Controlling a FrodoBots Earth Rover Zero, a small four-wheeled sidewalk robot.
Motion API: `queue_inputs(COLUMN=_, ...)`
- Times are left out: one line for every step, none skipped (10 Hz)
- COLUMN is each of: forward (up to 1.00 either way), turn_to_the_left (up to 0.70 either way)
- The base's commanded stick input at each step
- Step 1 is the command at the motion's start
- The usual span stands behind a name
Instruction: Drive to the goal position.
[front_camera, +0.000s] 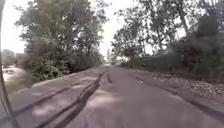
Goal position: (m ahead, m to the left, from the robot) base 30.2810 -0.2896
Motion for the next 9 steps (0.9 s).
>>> queue_inputs(forward=0.7, turn_to_the_left=0.0)
queue_inputs(forward=0.7, turn_to_the_left=0.0)
queue_inputs(forward=0.7, turn_to_the_left=0.0)
queue_inputs(forward=0.7, turn_to_the_left=0.0)
queue_inputs(forward=0.7, turn_to_the_left=0.0)
queue_inputs(forward=0.7, turn_to_the_left=0.0)
queue_inputs(forward=0.7, turn_to_the_left=0.0)
queue_inputs(forward=0.7, turn_to_the_left=0.0)
queue_inputs(forward=0.7, turn_to_the_left=0.0)
